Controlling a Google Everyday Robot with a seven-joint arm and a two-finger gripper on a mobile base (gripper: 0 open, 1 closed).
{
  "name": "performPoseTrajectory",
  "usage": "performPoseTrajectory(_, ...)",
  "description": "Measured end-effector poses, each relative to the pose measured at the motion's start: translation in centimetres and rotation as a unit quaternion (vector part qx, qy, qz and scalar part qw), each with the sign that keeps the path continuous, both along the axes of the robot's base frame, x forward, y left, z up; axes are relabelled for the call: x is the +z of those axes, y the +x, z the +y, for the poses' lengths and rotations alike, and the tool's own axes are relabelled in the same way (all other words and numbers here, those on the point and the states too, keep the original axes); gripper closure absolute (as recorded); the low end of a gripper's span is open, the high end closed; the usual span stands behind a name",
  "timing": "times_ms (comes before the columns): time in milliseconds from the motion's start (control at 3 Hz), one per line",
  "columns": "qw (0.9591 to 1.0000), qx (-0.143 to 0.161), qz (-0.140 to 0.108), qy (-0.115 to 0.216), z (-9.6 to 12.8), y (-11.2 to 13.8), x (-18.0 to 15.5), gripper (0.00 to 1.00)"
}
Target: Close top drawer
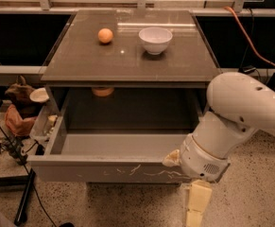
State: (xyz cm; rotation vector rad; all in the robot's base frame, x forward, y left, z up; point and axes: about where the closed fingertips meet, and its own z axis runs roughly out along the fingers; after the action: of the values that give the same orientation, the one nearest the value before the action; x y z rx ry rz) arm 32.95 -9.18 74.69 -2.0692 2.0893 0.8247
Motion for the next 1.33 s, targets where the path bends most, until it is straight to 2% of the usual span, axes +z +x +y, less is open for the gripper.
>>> performPoseTrajectory(333, 0.9999, -0.010, 0.000, 0.010, -0.3, -1.2, -0.6, 0.00)
performPoseTrajectory(667, 0.9991, 0.006, 0.008, 0.040, -1.2, -0.3, -4.4, 0.00)
performPoseTrajectory(1000, 0.9989, 0.024, 0.013, 0.039, -1.9, 1.9, -8.5, 0.00)
performPoseTrajectory(1333, 0.9996, 0.027, 0.001, 0.007, -2.7, 4.2, -10.8, 0.00)
